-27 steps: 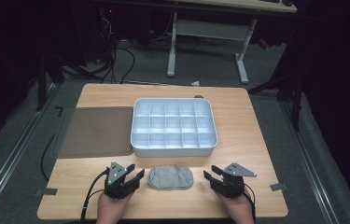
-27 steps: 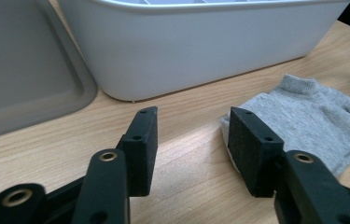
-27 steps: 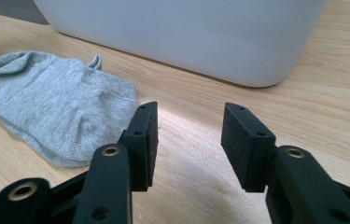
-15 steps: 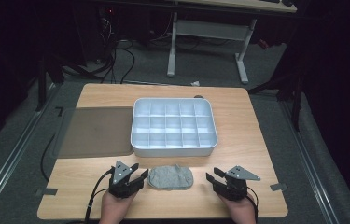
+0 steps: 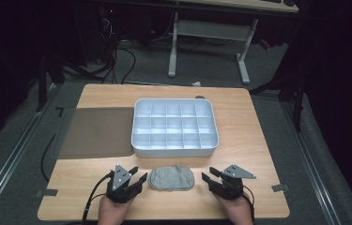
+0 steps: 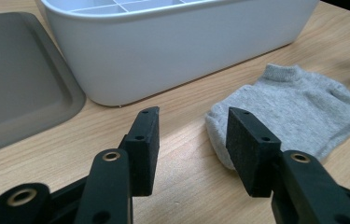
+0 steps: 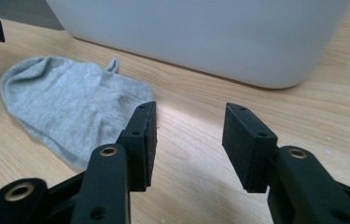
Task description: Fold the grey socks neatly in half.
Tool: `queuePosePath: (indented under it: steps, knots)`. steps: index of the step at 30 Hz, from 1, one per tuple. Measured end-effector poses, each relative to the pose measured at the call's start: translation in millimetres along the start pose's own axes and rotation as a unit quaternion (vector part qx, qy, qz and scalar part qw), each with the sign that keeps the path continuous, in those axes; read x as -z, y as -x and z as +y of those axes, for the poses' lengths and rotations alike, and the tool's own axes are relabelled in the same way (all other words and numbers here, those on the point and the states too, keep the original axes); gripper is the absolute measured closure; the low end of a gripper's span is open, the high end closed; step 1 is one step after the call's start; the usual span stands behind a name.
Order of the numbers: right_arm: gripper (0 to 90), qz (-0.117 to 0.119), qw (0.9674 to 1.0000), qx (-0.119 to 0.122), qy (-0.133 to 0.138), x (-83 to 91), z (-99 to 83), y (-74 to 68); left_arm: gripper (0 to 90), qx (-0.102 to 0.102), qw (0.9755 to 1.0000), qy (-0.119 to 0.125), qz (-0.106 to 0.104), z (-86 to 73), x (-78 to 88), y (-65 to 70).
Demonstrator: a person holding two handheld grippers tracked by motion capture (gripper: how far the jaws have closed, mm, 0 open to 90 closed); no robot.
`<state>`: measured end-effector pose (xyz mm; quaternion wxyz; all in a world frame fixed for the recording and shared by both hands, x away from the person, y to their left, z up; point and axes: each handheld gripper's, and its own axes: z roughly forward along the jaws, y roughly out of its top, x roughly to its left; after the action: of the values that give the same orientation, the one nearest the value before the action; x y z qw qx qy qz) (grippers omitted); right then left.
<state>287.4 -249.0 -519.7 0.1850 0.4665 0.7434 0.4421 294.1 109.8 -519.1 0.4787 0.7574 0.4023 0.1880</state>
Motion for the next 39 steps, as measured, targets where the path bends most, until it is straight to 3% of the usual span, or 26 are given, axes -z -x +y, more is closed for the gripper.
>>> queuePosePath:
  steps: [5, 6, 7, 10, 11, 14, 20, 25, 29, 37, 39]
  knots:
    - [60.9, 0.025, 0.9996, 0.008, -0.013, -8.2, 2.2, -11.8, 57.9, 0.003, 0.9999, 0.001, -0.011, 4.4, -5.6, 9.3]
    - [61.7, 0.026, 0.9995, 0.007, -0.015, -9.6, 3.4, -14.4, 58.7, -0.002, 0.9999, 0.001, -0.012, 5.7, -7.1, 12.0]
    - [63.5, 0.025, 0.9995, 0.010, -0.015, -11.9, 5.8, -19.3, 63.5, -0.026, 0.9996, 0.002, -0.012, 9.9, -12.3, 21.4]
    - [65.6, 0.020, 0.9995, 0.010, -0.021, -15.4, 7.5, -22.6, 70.5, -0.042, 0.9990, -0.003, -0.014, 11.7, -17.8, 27.7]
    - [69.1, 0.016, 0.9995, 0.007, -0.028, -19.4, 8.3, -24.3, 72.0, -0.060, 0.9980, -0.015, -0.015, 10.7, -24.2, 33.3]
    - [69.9, 0.013, 0.9994, 0.002, -0.032, -21.5, 8.7, -25.5, 75.9, -0.065, 0.9973, -0.028, -0.018, 8.1, -27.8, 35.7]
    - [64.4, 0.018, 0.9990, -0.006, -0.041, -27.9, 8.4, -33.0, 80.3, -0.081, 0.9940, -0.070, -0.017, 1.5, -32.5, 41.4]
    - [54.1, 0.005, 0.9970, 0.010, -0.076, -38.0, 4.3, -39.6, 80.9, -0.094, 0.9914, -0.091, -0.004, -2.6, -29.4, 43.2]
    - [52.4, -0.001, 0.9963, 0.034, -0.079, -39.3, 3.7, -46.8, 81.2, -0.098, 0.9905, -0.096, -0.002, -5.3, -24.8, 42.1]
    - [66.3, 0.011, 0.9959, 0.039, -0.081, -41.2, 3.6, -54.1, 81.4, -0.102, 0.9899, -0.099, -0.003, -6.3, -22.5, 41.7]
    - [74.5, 0.020, 0.9958, 0.035, -0.082, -41.5, 3.7, -54.7, 80.4, -0.102, 0.9897, -0.100, 0.001, -6.2, -21.7, 41.0]
